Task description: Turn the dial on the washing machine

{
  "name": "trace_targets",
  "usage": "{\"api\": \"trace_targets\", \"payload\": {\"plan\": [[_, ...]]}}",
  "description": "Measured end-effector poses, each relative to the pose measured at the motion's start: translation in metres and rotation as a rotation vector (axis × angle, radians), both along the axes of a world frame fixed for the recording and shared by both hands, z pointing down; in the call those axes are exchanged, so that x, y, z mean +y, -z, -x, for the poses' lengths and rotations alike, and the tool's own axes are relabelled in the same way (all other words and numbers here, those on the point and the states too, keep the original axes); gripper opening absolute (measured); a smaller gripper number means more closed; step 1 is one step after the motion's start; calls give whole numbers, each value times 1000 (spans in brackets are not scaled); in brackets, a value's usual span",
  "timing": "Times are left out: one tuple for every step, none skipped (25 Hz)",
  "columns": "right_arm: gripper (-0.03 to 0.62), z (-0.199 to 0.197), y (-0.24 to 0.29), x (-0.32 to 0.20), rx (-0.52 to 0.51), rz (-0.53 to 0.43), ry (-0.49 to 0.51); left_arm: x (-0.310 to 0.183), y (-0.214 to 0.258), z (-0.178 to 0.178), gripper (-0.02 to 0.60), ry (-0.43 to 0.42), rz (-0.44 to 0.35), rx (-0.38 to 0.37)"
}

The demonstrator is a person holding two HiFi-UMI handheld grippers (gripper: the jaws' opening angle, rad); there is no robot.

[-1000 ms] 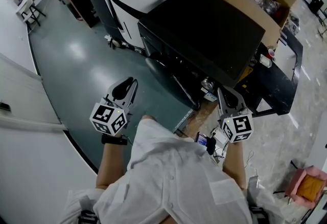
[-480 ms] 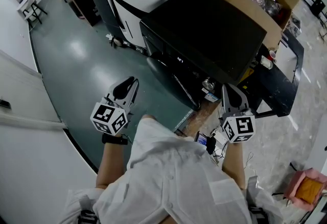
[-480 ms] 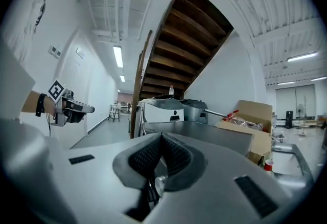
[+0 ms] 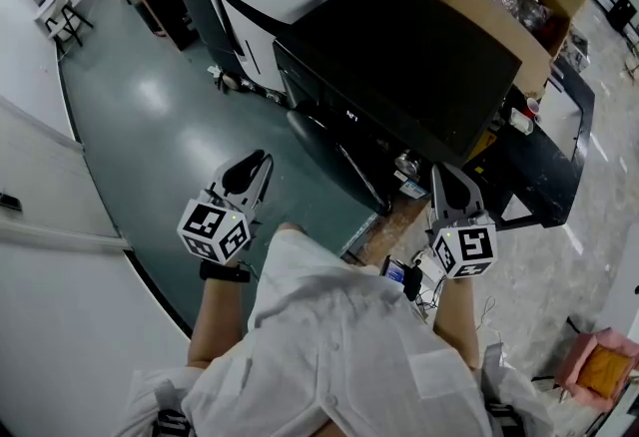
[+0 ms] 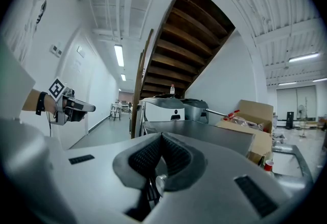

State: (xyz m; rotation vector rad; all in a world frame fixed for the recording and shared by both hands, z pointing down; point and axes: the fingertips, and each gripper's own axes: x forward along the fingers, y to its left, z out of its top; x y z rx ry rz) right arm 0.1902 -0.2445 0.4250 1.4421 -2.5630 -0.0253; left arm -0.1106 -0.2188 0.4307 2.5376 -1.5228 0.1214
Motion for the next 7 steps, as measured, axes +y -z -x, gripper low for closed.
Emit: {"api": "trace_targets", "payload": {"plan": [[0, 0, 0, 0, 1, 1, 0, 0, 0, 0, 60, -1, 0, 0], [0, 0, 0, 1, 1, 2, 1, 0, 0, -1, 60, -1, 1, 1], [0, 0, 0, 1, 2, 3, 2, 1, 0, -1, 60, -2, 1, 1], [0, 0, 0, 2, 3, 3, 2, 1, 0, -1, 60, -2, 1, 2], [0, 1, 0, 2, 4, 3, 3, 1, 0, 0, 60, -2, 1, 2], [0, 1, 0, 2, 5, 3, 3, 1, 0, 0, 60, -2, 1, 2], [0, 1, 1, 3, 6, 2, 3, 2, 0, 0, 60, -2, 2, 2]]}}
